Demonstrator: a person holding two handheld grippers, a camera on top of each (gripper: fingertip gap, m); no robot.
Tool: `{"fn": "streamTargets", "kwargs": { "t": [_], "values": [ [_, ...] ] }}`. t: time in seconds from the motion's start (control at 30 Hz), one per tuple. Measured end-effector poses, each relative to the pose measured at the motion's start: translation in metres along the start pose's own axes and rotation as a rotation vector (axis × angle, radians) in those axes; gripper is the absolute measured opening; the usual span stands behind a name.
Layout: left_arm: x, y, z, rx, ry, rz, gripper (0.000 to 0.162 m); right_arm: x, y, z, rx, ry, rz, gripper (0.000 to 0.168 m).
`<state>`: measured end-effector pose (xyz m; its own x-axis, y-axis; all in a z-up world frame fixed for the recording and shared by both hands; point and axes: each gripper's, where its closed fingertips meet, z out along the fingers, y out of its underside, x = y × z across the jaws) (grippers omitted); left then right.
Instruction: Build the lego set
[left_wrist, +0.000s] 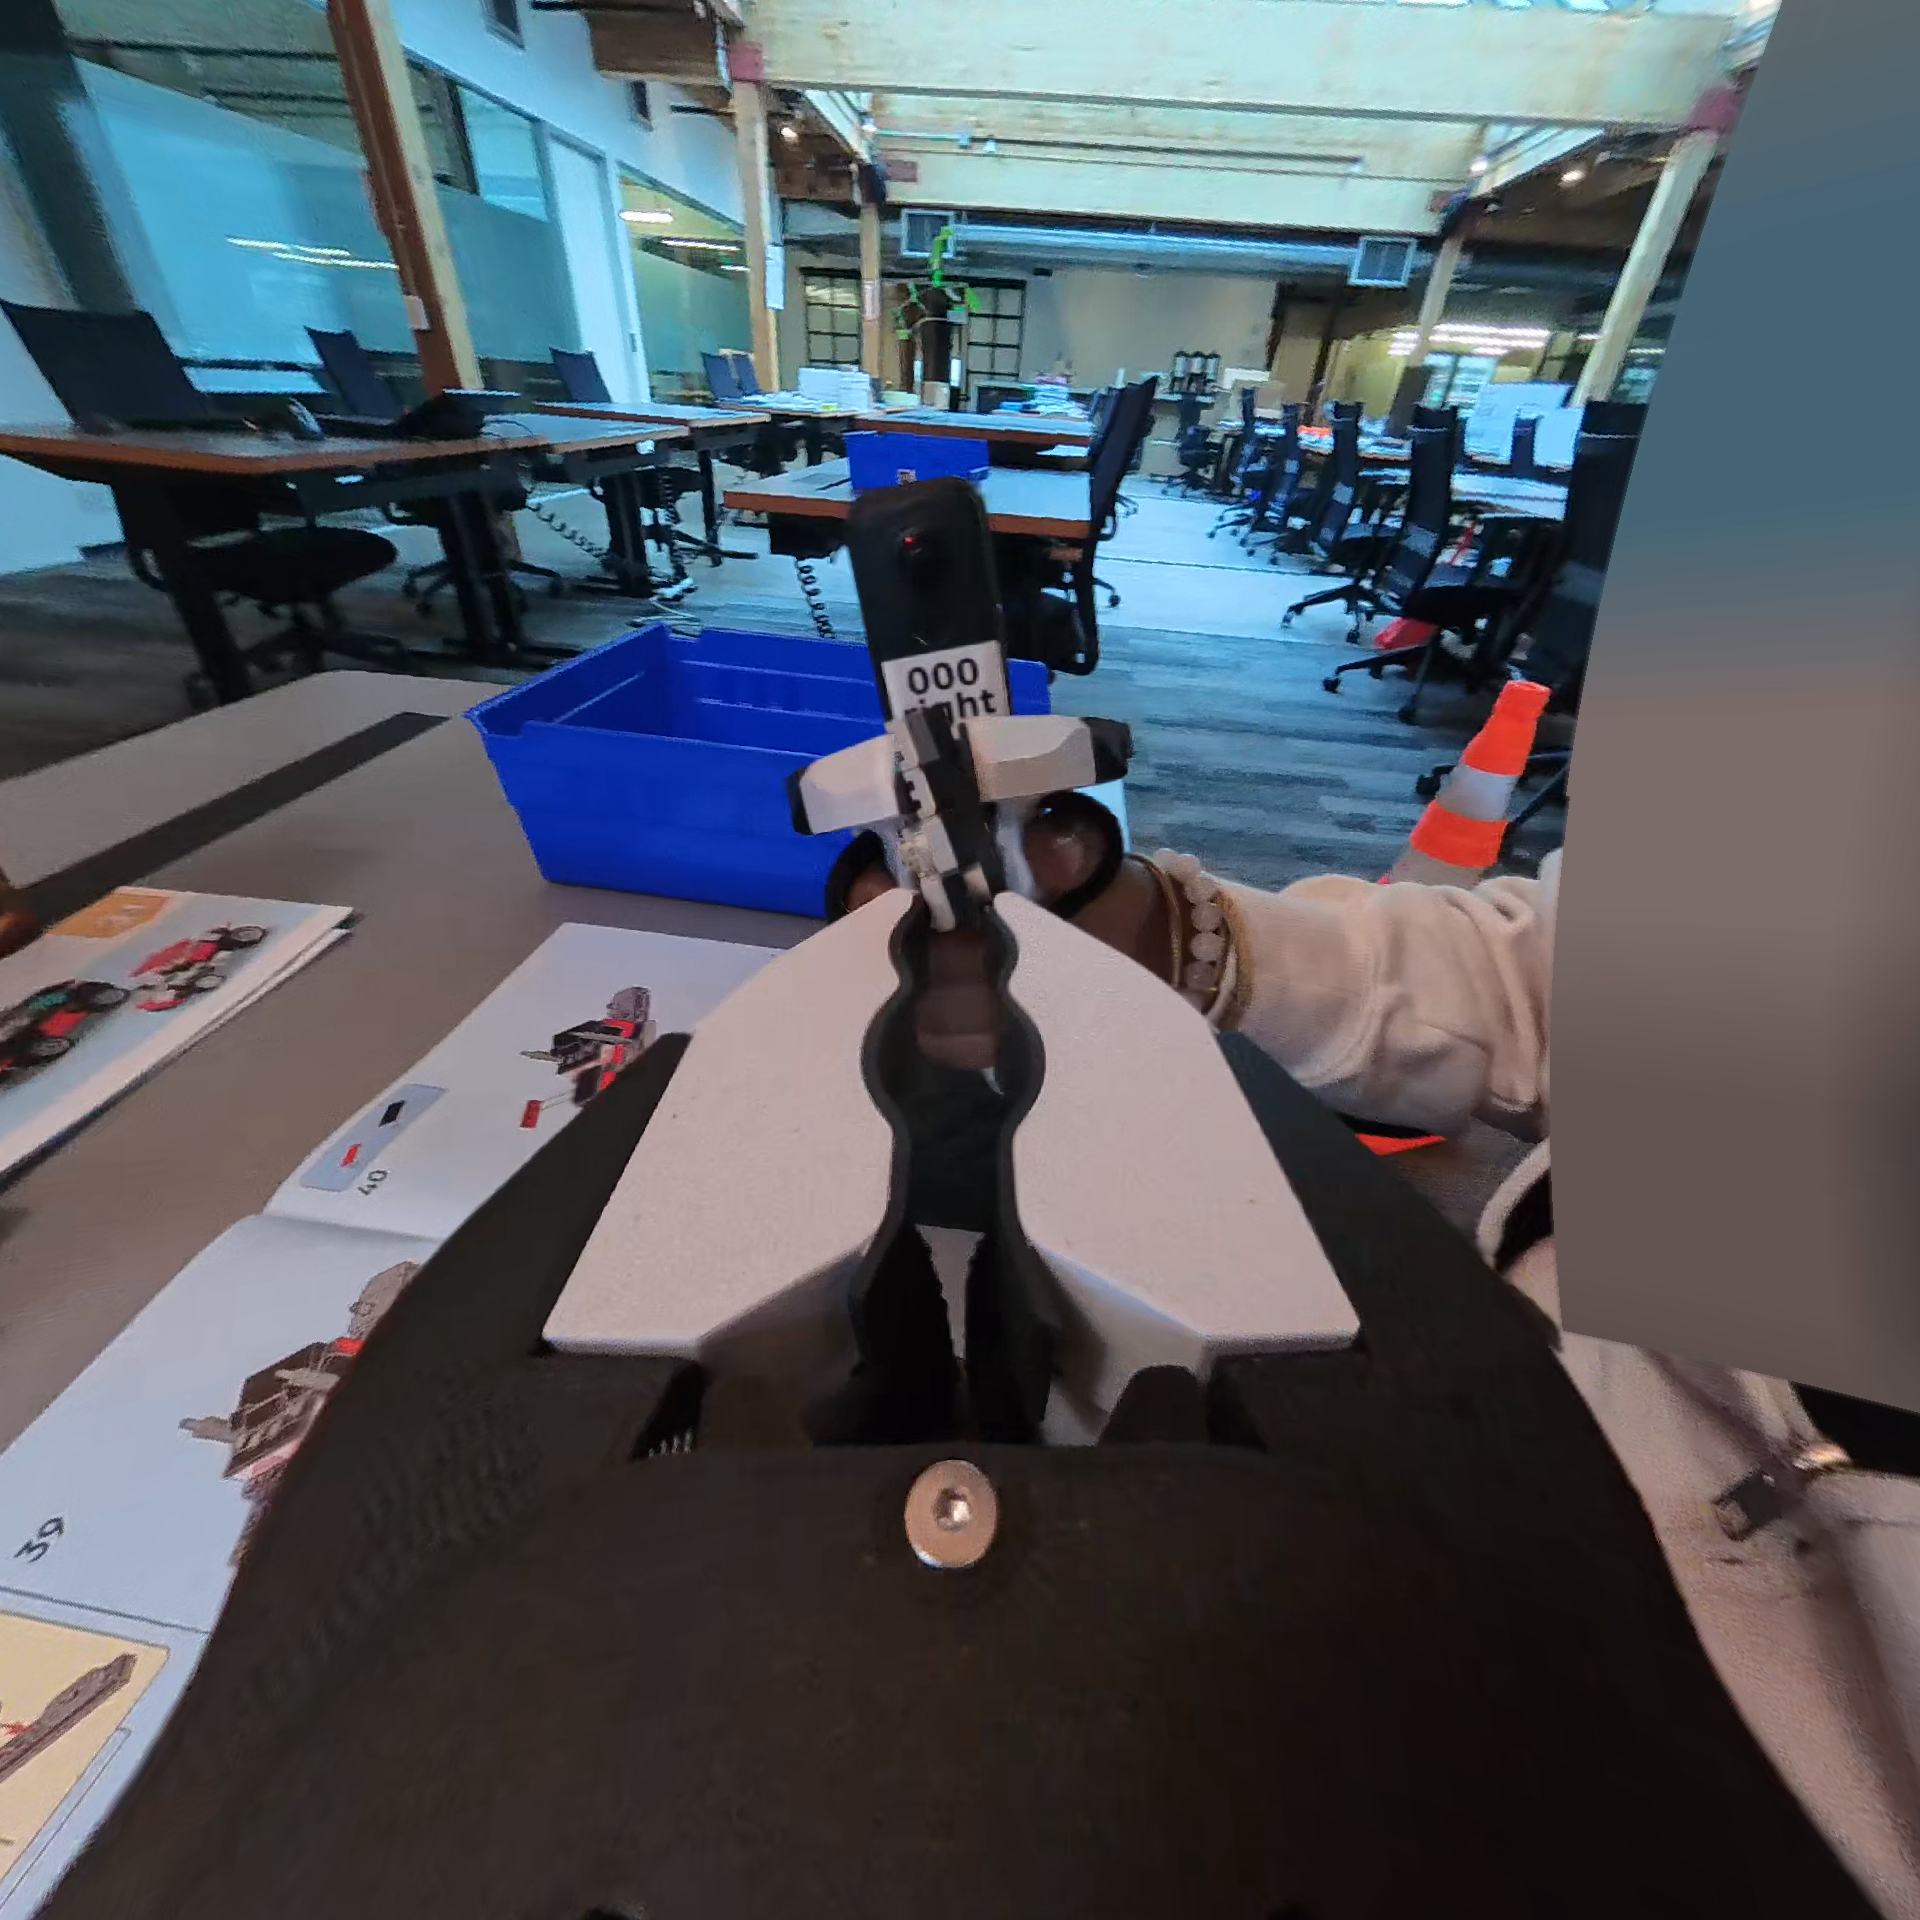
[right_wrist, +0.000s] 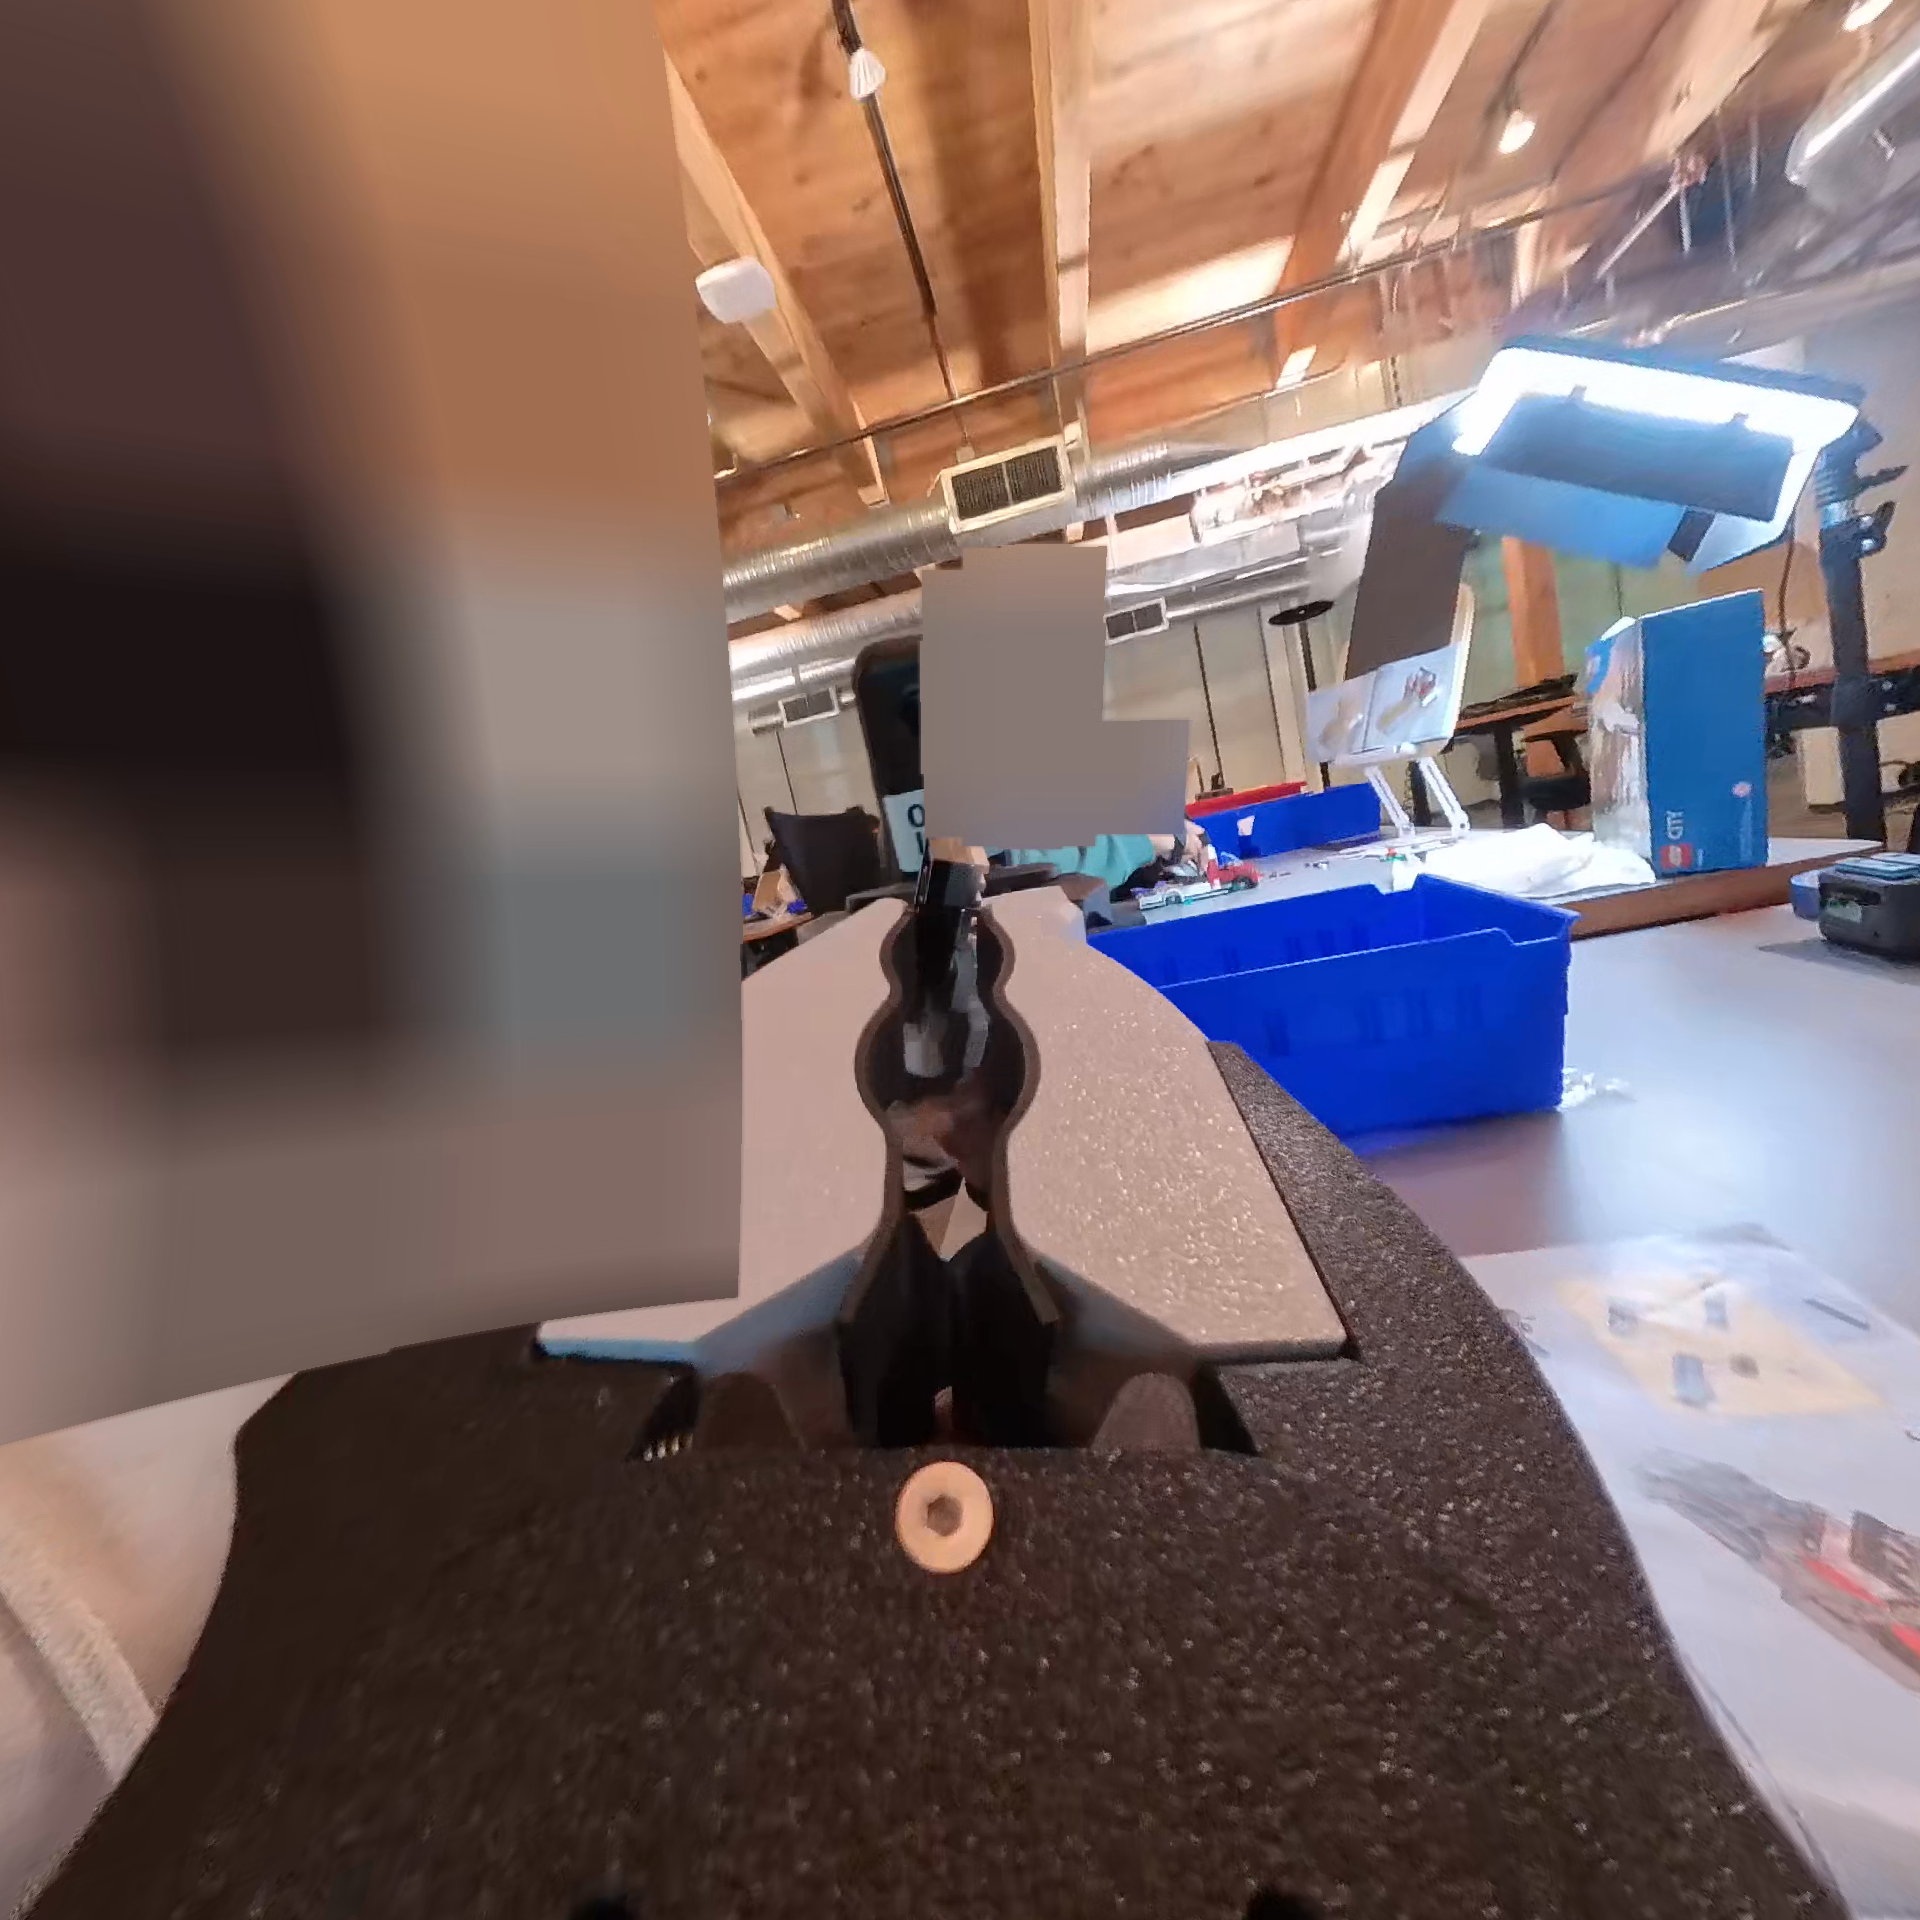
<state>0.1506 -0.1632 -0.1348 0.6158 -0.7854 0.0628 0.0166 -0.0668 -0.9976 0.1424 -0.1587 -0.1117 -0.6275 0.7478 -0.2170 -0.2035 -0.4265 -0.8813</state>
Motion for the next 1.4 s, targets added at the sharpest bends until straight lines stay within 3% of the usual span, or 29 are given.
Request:
{"fn": "streamTargets", "kwargs": {
  "t": [0.1,0.23,0.3,0.33,0.5,0.6,0.73,0.83,0.93,1.07,1.23,1.4],
  "values": [
    [-0.006,0.001,0.000,0.036,-0.032,-0.014,0.006,0.004,0.001,-0.004,0.009,0.036,-0.021,0.011],
    [-0.007,-0.001,0.002,0.096,-0.004,-0.091,0.029,0.010,-0.002,-0.007,0.010,0.133,-0.128,0.010],
    [-0.007,-0.002,0.004,0.117,-0.013,-0.080,0.025,0.007,0.004,-0.004,-0.031,0.131,-0.139,0.010],
    [-0.006,-0.002,0.004,0.121,-0.014,-0.070,0.014,0.005,0.007,-0.003,-0.046,0.125,-0.142,0.010],
    [-0.007,0.006,0.005,0.101,-0.038,-0.044,0.014,0.006,0.014,-0.008,-0.114,0.172,-0.172,0.011],
    [-0.006,0.009,0.004,0.115,-0.014,-0.084,0.014,0.008,0.007,-0.013,-0.119,0.209,-0.208,0.022],
    [-0.007,0.013,0.003,0.100,-0.006,-0.095,0.014,0.008,0.009,-0.011,-0.186,0.201,-0.179,0.024],
    [-0.004,0.014,0.006,0.082,0.014,-0.085,0.014,0.004,0.017,-0.006,-0.236,0.156,-0.157,0.011],
    [0.001,0.011,0.006,0.088,0.030,-0.059,0.015,-0.004,0.014,-0.004,-0.214,0.098,-0.177,0.010],
    [0.008,0.016,0.012,0.001,-0.040,0.156,0.043,-0.029,0.014,-0.002,-0.190,-0.029,-0.328,0.010],
    [0.028,0.001,0.013,0.033,-0.114,0.509,0.034,-0.056,0.014,0.001,-0.203,-0.098,-0.660,0.010],
    [0.042,-0.008,0.011,0.044,-0.191,0.779,0.034,-0.067,0.022,0.005,-0.399,-0.075,-1.034,0.010]
  ]
}}
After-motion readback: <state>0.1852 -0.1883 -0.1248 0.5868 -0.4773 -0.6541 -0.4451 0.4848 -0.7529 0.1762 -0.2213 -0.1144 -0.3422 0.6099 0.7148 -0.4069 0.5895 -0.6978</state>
